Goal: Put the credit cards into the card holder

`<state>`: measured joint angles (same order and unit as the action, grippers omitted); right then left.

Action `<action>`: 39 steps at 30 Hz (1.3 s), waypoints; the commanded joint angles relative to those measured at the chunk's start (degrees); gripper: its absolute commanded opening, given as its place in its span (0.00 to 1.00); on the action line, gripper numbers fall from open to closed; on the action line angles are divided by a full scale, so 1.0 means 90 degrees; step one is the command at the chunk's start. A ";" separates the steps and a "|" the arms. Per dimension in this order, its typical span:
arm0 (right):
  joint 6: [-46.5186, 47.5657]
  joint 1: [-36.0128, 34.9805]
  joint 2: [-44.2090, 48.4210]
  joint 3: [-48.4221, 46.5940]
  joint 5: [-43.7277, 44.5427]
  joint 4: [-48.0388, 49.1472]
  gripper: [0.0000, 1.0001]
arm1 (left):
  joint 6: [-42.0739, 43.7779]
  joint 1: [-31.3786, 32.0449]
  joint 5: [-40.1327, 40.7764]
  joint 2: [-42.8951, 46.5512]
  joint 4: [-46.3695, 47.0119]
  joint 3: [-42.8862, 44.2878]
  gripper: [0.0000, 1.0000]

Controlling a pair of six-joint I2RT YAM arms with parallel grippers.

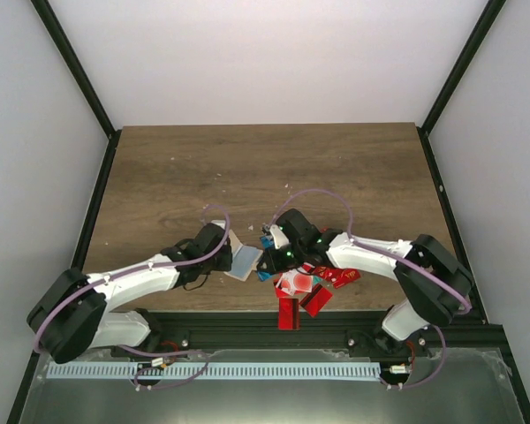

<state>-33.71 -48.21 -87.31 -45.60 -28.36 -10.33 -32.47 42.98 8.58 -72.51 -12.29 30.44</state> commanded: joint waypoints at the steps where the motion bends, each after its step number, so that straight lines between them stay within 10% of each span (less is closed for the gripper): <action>1: 0.0090 0.0083 -0.0261 -0.0189 0.0221 -0.0215 0.01 | -0.0106 -0.0036 0.0070 0.0133 0.0045 0.0096 0.04; 13: 0.0269 0.0122 -0.1720 -0.1450 0.0614 -0.0548 0.01 | -0.1897 -0.0038 0.0251 0.1548 -0.1066 -0.0765 0.06; 39: 0.1478 0.0755 -0.3740 -0.4233 0.1624 -0.1661 0.01 | -0.2550 -0.0085 0.0490 0.2058 -0.0562 -0.1576 0.54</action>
<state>-23.75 -42.22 -118.52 -79.66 -15.35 -22.61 -55.59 42.72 10.92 -52.71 -19.55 16.69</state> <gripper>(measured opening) 0.030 0.538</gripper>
